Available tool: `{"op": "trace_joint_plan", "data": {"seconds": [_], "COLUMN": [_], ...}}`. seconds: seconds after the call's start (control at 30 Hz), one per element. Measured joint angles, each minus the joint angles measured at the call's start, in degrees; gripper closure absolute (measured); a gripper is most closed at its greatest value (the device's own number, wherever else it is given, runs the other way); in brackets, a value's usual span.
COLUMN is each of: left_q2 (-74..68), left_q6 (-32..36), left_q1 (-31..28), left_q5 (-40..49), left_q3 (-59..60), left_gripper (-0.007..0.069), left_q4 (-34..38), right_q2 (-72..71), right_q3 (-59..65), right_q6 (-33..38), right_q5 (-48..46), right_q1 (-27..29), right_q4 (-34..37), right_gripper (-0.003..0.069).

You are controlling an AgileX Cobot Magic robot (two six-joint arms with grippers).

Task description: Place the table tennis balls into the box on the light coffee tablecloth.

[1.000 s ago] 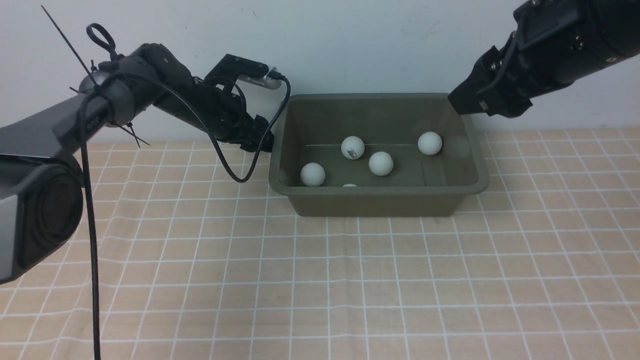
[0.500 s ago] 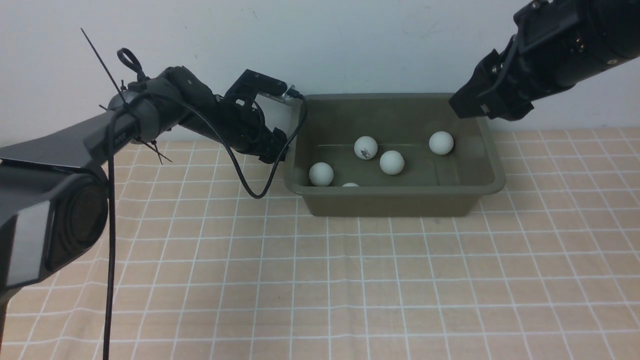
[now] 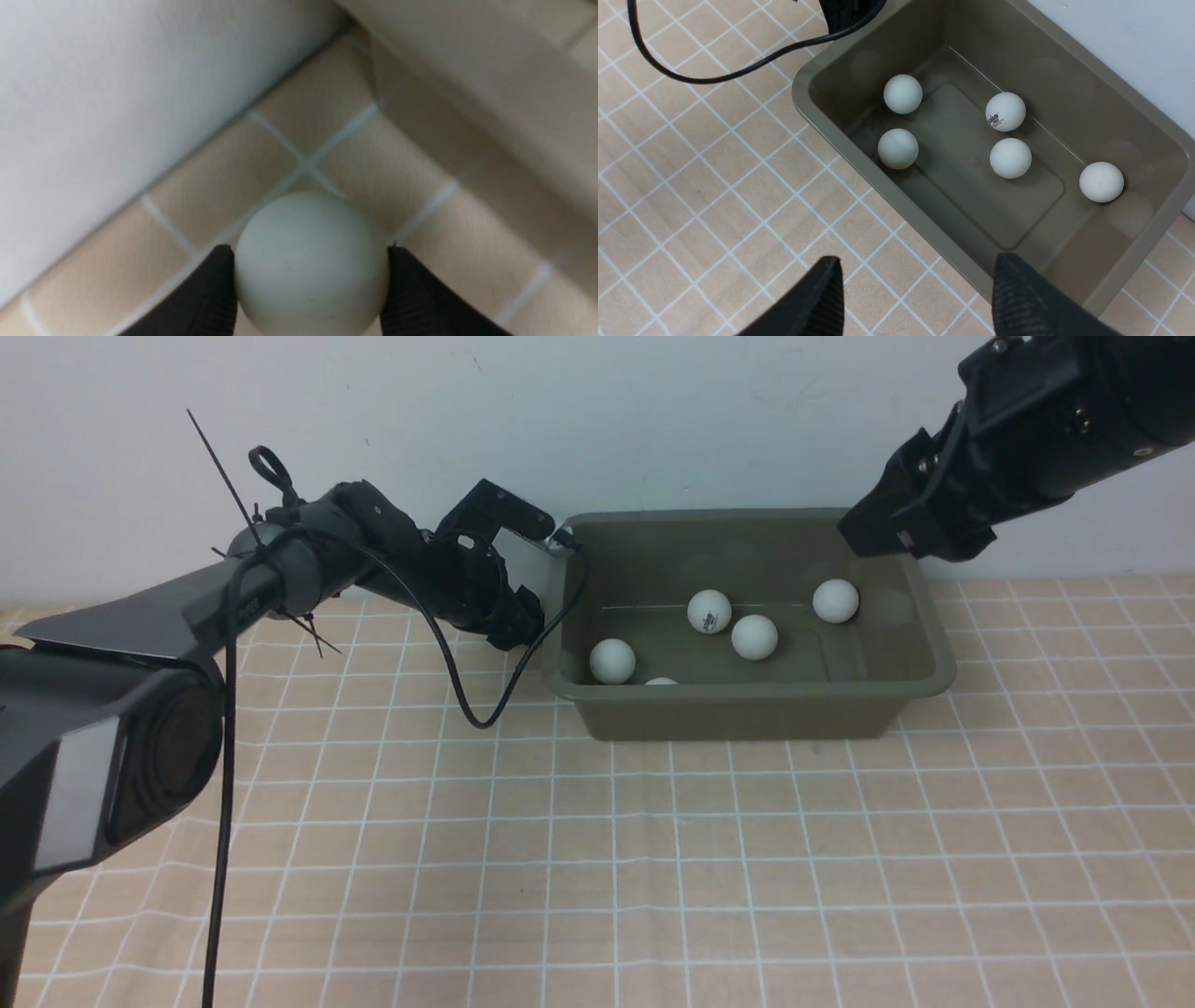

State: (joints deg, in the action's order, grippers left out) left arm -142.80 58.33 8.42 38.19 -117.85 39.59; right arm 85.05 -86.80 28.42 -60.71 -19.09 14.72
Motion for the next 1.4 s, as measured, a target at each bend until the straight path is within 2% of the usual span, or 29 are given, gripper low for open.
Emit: {"op": "trace_joint_plan", "data": {"seconds": [0.1,0.2,0.3,0.33,0.37,0.5,0.63,0.7,0.8,0.87,0.9,0.93,1.0,1.1,1.2,1.4], "left_q2": [3.0,6.26,8.92,8.98,9.03,7.97,6.78,6.24,6.11,6.44,6.51,7.36,8.88,14.18,18.28,23.37], "left_q6": [-0.21,-0.18,3.4,3.8,7.63,14.85,18.06,22.21,23.94,21.47,20.56,16.64,11.15,3.96,-0.01,-3.88], "left_q1": [-2.27,-4.39,-5.87,-5.87,-5.56,-2.27,1.39,3.57,4.76,4.96,4.96,4.76,4.05,0.88,-2.16,-7.62], "left_q5": [5.44,8.16,9.77,9.9,11.88,15.74,15.28,14.74,14.51,14.73,14.71,14.77,15.12,15.29,15.29,16.02], "left_q3": [0.0,-0.05,-0.42,-0.49,-0.57,-0.57,-0.57,-0.57,-0.57,-0.57,-0.57,-0.51,-0.44,-0.44,-0.44,-0.5], "left_gripper": [0.0306,0.0306,0.0306,0.0306,0.0306,0.0306,0.0306,0.0306,0.0258,0.0184,0.0171,0.0134,0.0113,0.0118,0.0144,0.0209], "left_q4": [-1.89,-0.71,7.34,7.96,12.83,17.77,16.79,14.68,14.05,13.95,13.78,12.49,10.69,6.73,5.47,5.58], "right_q2": [0.0,0.0,0.0,0.0,0.0,0.0,0.0,0.0,0.0,0.0,0.0,0.0,-0.15,-2.12,-6.23,-23.81], "right_q3": [0.0,0.0,0.0,0.0,0.0,0.0,0.0,0.0,0.0,0.0,0.0,0.0,0.0,0.0,0.0,3.76], "right_q6": [0.0,0.0,0.0,-0.05,-0.11,-0.16,-0.16,-0.16,-0.16,-0.16,-0.16,-0.16,-0.16,-0.16,-0.82,-7.14], "right_q5": [0.0,-0.04,-0.04,-0.04,-0.04,-0.04,-0.04,-0.04,-0.11,-0.11,-0.11,0.0,0.67,5.34,9.07,8.94], "right_q1": [0.0,0.0,0.0,0.0,0.0,0.0,0.0,0.0,0.0,0.0,0.0,0.0,0.0,0.0,0.0,0.0], "right_q4": [0.0,0.0,0.0,0.0,0.0,0.0,0.0,0.0,0.0,-0.33,-0.54,-1.64,-3.25,-6.33,-8.39,-11.42], "right_gripper": [0.026,0.026,0.026,0.026,0.026,0.026,0.026,0.026,0.026,0.026,0.026,0.026,0.026,0.026,0.026,0.026]}}
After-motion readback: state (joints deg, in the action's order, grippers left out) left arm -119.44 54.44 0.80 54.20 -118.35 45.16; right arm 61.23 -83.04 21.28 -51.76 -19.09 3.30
